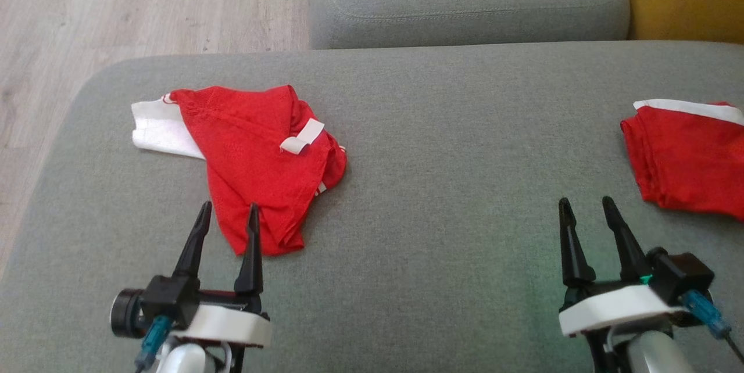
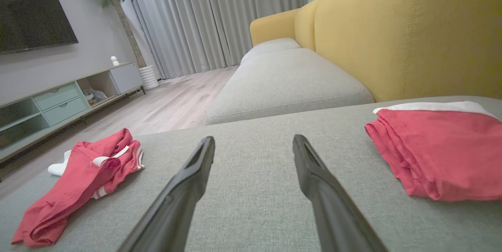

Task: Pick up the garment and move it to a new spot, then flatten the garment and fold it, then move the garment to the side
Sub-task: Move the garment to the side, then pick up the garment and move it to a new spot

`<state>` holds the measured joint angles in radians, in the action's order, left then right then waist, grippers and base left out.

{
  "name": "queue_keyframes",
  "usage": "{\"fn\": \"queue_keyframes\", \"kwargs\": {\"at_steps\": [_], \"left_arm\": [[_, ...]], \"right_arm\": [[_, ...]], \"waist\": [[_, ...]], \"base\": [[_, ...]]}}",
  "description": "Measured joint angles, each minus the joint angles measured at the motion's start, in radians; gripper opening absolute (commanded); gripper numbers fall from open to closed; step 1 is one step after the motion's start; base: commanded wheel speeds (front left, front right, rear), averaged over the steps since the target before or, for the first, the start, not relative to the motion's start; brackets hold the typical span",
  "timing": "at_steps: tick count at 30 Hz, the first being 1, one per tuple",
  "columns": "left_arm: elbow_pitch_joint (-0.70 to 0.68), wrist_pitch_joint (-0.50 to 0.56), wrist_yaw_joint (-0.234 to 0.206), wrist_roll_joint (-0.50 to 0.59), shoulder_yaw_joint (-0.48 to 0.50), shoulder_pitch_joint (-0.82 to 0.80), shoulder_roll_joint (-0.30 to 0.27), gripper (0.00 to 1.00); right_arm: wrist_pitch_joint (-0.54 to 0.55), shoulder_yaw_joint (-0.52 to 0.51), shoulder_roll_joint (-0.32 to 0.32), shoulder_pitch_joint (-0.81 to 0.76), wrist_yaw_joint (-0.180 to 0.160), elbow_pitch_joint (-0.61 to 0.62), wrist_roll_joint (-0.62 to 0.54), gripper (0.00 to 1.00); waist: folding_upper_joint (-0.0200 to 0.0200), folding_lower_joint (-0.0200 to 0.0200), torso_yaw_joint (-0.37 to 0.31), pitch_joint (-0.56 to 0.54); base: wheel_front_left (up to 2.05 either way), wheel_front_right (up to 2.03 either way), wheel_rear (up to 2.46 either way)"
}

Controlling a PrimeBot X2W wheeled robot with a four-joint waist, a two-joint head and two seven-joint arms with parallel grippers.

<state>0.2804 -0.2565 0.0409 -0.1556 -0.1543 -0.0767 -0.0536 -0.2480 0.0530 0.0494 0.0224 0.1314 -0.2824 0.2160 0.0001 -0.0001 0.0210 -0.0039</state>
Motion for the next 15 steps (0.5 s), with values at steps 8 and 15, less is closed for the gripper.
{"fn": "queue_keyframes", "kwargs": {"at_steps": [8, 15], "left_arm": [[0.000, 0.000, 0.000, 0.001, 0.001, 0.012, 0.001, 1.00], [0.001, 0.000, 0.000, 0.006, 0.000, 0.009, 0.002, 1.00]], "right_arm": [[0.000, -0.002, 0.000, -0.011, 0.000, 0.048, 0.013, 1.00], [0.000, -0.003, -0.001, -0.011, 0.000, 0.061, 0.016, 1.00]], "waist": [[0.0000, 0.0001, 0.006, 0.009], [0.0000, 0.0001, 0.029, 0.013]], "base": [[0.00, 0.00, 0.00], [0.00, 0.00, 0.00]]}}
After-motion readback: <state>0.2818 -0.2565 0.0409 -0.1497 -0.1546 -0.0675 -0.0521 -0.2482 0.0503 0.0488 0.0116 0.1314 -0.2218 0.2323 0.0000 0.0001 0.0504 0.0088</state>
